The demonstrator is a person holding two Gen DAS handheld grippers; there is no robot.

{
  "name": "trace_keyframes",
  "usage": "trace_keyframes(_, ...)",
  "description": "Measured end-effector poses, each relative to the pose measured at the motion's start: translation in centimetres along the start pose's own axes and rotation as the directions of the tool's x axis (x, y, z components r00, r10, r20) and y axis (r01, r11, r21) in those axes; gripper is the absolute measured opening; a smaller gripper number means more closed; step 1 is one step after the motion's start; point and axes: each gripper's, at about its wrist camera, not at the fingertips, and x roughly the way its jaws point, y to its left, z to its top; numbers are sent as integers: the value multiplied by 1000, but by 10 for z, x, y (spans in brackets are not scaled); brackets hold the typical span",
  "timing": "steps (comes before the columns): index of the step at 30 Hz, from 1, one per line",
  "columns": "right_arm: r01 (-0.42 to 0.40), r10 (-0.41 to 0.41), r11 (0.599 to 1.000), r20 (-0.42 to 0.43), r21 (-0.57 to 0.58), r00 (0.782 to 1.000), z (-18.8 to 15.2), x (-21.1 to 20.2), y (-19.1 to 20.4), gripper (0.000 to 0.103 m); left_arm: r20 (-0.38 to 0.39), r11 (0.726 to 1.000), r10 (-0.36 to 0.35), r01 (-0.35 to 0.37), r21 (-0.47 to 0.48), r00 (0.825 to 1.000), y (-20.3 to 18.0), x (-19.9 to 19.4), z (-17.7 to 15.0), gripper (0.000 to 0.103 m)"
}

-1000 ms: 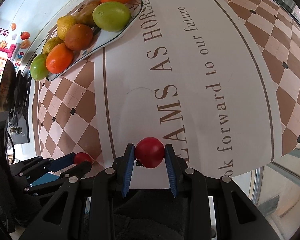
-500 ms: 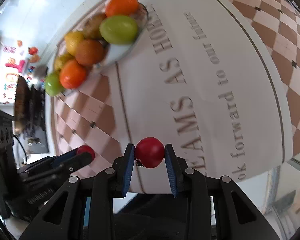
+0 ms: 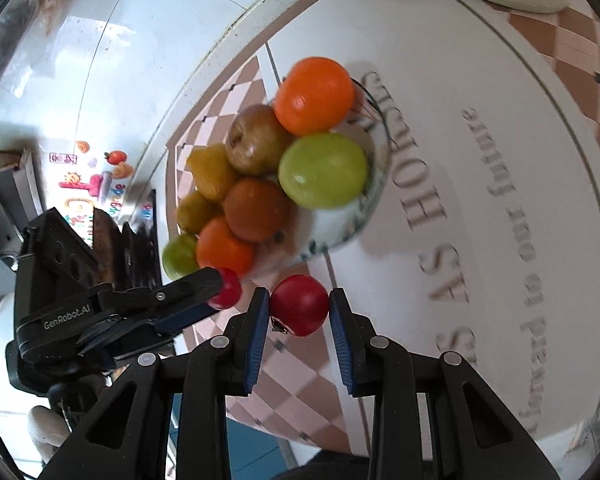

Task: Organize fruits
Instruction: 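Place the cherry tomato on the plate with the left tool while the right tool places its tomato, then open both tools and lift them away from the plate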

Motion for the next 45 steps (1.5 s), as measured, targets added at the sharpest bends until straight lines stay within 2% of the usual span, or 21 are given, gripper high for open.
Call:
trace_keyframes(9,27,-27,1000,-29,-11,999,31,24,1,33,-9,999,52,-52,-6,999,-7,18,17,29)
trace_keyframes(19,57,-60,997,-60,-49,996,37,33,5,35,-35,998,48,-49,-45,998,-2,25,25,29)
trace_keyframes(23,65,-68,997,-62,-45,996,37,32,2,54,-48,997,45,-47,-61,998,-1,24,27,32)
trace_keyframes(27,89,-92,995,-63,-55,994,37,25,0,56,-53,996,56,-59,-61,997,-1,21,24,33)
trace_keyframes(30,161,-166,982,-43,-102,985,34,15,2,64,-43,995,94,-96,-29,995,-5,14,17,33)
trace_keyframes(31,216,-222,967,-28,-135,975,32,11,5,70,-33,992,123,-123,-6,992,-7,11,14,36)
trace_keyframes(33,308,-310,930,20,-203,950,28,2,12,79,4,980,193,-193,56,981,-12,3,6,41)
trace_keyframes(35,397,-395,879,64,-265,916,23,-6,20,84,60,952,274,-280,123,960,-16,-6,-3,42)
trace_keyframes(39,489,-471,801,140,-344,871,13,-20,37,92,184,871,411,-444,208,893,-20,-20,-22,79)
trace_keyframes(40,498,-475,791,156,-355,866,11,-23,41,92,208,852,437,-477,217,875,-20,-23,-26,88)
trace_keyframes(42,512,-478,774,186,-372,858,6,-29,49,92,247,832,461,-512,215,852,-19,-29,-32,92)
trace_keyframes(45,518,-471,766,215,-381,855,-2,-37,60,95,289,827,464,-526,199,838,-16,-41,-39,93)
